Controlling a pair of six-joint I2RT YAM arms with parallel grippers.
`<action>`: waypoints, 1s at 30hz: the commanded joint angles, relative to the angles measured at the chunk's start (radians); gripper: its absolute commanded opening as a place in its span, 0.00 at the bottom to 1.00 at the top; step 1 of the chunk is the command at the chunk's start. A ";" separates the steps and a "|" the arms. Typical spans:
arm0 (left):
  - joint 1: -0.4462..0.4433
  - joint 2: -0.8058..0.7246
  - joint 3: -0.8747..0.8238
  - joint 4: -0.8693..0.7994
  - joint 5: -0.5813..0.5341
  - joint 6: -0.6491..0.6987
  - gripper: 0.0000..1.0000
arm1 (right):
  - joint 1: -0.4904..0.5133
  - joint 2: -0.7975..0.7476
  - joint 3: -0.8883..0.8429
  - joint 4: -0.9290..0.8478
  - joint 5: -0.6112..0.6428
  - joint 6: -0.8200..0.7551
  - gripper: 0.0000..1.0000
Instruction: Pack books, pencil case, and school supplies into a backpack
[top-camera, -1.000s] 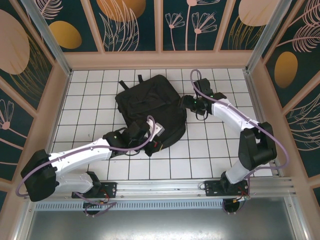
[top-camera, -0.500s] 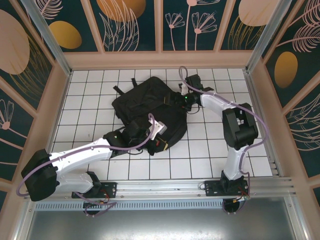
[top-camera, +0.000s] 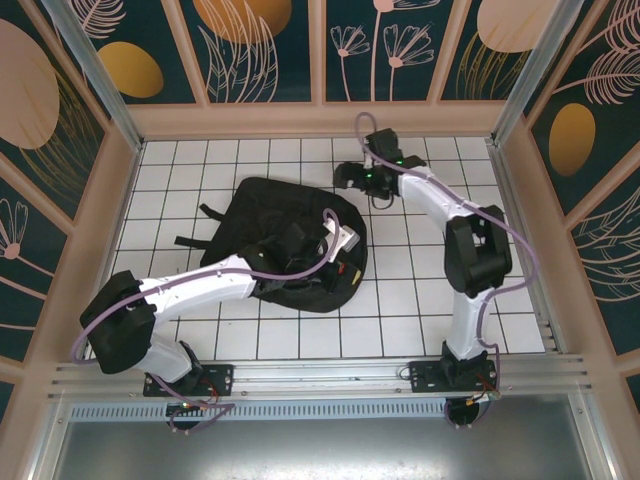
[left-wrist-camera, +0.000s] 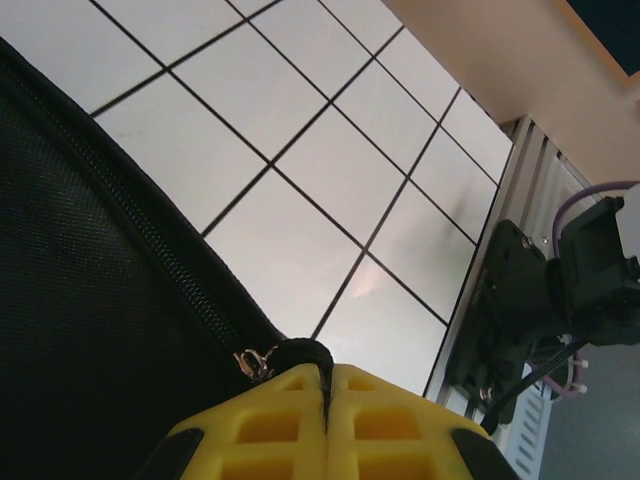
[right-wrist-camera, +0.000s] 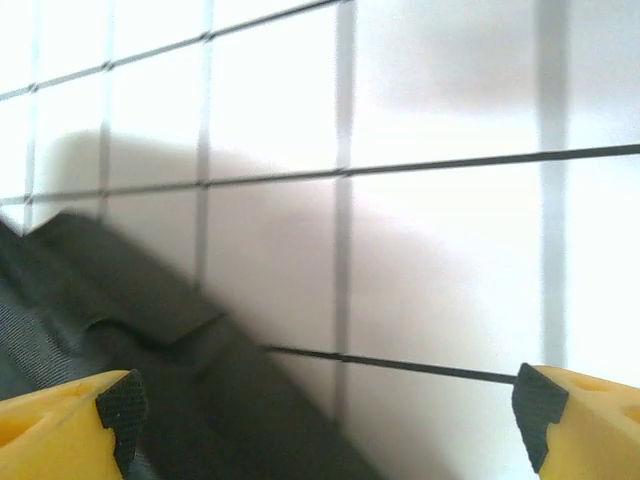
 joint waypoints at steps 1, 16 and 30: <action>-0.006 0.002 0.028 0.058 -0.039 0.048 0.00 | -0.037 -0.161 -0.062 -0.083 0.092 0.044 0.98; -0.007 -0.007 0.052 -0.054 -0.058 0.175 0.00 | 0.053 -0.571 -0.531 -0.020 -0.160 0.371 0.81; -0.007 0.008 0.061 -0.067 -0.064 0.175 0.00 | 0.152 -0.653 -0.659 -0.009 -0.114 0.366 0.59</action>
